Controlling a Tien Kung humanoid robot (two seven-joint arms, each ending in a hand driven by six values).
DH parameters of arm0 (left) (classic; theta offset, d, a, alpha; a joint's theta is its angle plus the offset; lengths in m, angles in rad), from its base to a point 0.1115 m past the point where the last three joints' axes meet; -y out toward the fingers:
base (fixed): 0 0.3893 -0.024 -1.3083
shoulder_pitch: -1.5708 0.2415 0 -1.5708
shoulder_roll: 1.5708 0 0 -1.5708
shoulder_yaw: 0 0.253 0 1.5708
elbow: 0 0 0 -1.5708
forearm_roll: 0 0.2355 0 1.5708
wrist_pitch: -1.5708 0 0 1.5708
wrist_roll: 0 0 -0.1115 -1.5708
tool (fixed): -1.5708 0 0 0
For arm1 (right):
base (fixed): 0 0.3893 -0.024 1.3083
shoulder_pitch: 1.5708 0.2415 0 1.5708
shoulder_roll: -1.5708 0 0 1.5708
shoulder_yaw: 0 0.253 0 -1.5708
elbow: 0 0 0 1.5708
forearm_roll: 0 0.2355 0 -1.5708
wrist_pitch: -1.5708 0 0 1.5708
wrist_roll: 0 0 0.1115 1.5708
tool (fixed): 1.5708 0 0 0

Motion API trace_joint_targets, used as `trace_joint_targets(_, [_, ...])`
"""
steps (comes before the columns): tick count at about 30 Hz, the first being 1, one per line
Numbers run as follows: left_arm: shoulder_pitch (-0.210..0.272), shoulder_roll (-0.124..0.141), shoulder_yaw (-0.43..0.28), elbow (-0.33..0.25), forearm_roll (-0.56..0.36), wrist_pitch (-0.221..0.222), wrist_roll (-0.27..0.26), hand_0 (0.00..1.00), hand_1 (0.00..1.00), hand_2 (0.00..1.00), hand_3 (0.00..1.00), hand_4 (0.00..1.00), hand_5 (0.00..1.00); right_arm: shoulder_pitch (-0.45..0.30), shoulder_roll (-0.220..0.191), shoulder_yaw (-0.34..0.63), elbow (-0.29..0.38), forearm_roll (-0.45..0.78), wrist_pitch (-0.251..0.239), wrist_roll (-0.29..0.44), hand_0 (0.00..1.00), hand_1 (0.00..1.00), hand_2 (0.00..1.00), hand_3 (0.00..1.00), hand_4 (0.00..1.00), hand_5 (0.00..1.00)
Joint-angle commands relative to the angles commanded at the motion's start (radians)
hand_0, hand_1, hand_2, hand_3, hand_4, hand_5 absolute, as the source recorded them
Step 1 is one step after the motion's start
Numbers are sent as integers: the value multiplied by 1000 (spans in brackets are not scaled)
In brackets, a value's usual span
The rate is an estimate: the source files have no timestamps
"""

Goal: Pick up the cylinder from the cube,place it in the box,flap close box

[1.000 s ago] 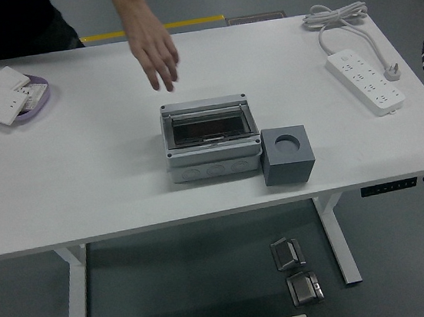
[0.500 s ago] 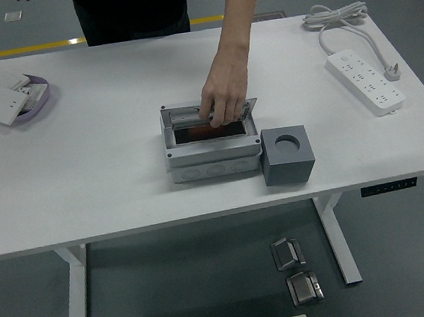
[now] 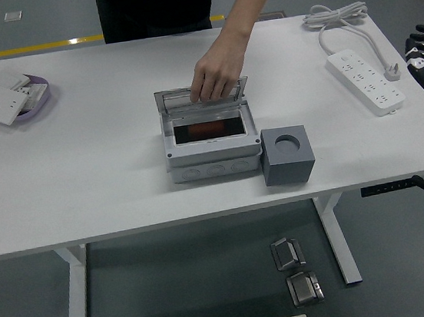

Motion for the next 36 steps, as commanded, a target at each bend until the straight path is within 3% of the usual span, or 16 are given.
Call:
trace_joint_targets(2, [0, 0, 0, 0, 0, 0, 0, 598, 620, 606, 609, 676, 294, 0, 1, -2, 0, 1, 0, 0, 651, 650, 660, 673, 652, 265])
trace_joint_targets(3, [0, 0, 1, 0, 0, 0, 0, 598, 620, 607, 609, 675, 295, 0, 1, -3, 0, 1, 0, 0, 701, 654, 663, 676, 660, 263])
trace_joint_targets(36, [-3, 4, 8, 0, -12, -1, -3, 598, 620, 607, 608, 673, 297, 1, 1, -6, 1, -10, -4, -8, 702, 653, 664, 673, 690, 304])
